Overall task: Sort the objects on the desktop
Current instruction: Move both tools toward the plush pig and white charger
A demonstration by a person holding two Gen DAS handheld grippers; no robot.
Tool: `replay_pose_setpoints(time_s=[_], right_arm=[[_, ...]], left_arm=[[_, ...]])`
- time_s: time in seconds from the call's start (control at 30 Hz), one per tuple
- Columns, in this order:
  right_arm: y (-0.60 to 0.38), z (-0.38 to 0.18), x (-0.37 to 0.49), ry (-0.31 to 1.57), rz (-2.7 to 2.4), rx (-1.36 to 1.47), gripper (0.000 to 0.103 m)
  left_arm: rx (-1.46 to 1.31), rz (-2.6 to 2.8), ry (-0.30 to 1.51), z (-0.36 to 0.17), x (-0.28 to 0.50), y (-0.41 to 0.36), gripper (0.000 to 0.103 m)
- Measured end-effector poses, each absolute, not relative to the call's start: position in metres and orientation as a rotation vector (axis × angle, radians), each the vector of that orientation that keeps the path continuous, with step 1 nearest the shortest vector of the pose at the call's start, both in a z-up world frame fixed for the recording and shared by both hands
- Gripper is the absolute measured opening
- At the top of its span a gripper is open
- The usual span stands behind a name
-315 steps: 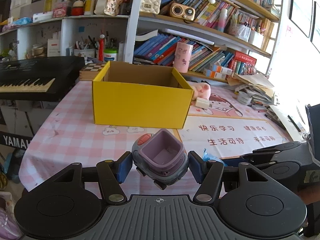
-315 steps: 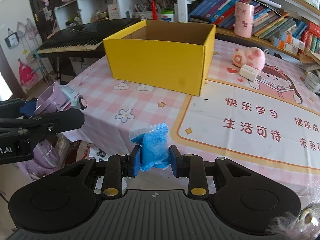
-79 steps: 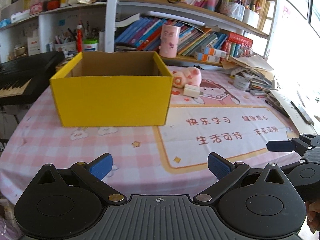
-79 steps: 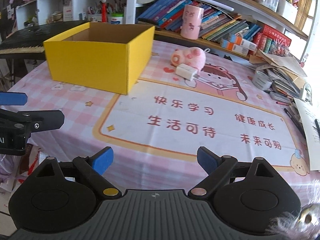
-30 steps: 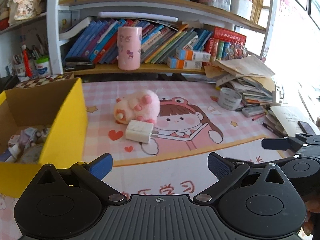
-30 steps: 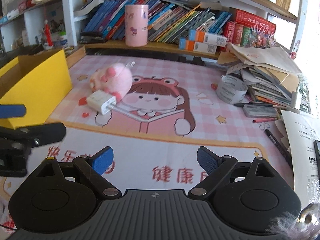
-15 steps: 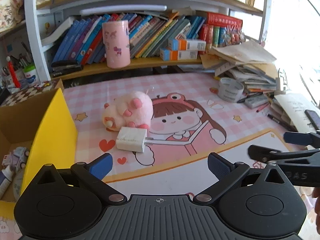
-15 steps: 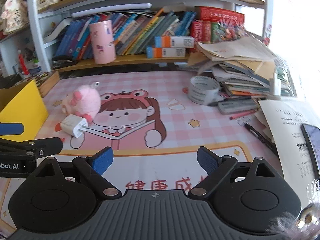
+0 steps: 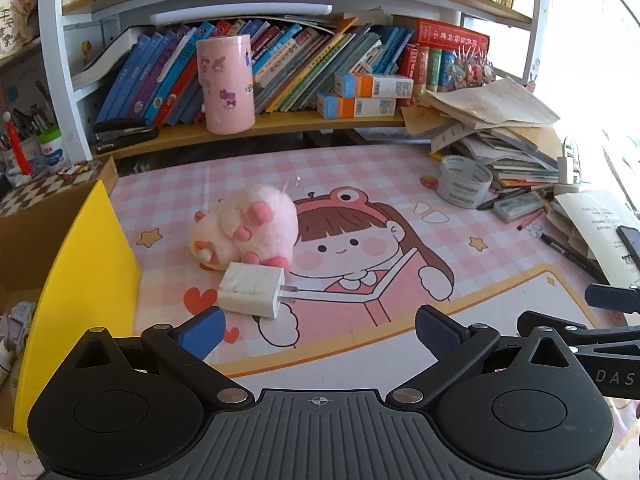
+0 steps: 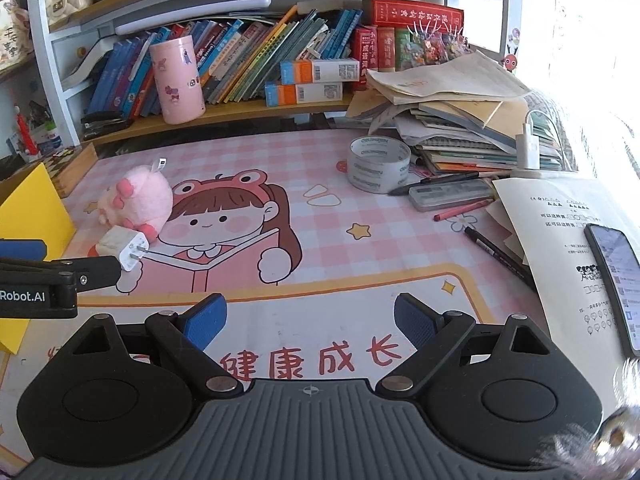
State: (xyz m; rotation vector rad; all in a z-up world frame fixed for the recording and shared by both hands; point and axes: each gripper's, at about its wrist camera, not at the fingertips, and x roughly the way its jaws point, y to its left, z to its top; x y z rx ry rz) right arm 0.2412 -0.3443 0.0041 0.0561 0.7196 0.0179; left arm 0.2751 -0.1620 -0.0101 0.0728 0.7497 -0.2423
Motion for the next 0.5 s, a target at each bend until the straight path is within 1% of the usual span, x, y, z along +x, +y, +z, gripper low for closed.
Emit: replay_pose_setpoints(time_s=[0.33,0.5], right_arm=[[-0.345,-0.001,0.253,0.737,0.056,0.068,0.09],[-0.34,-0.001,0.265,0.726,0.09,0.073,0.09]], left_arm=[[0.072,-0.175,0.751,-0.013,0.281,-0.155,0.103],[0.084,-0.135,0.717,-0.015,0.285,-0.159,0.103]])
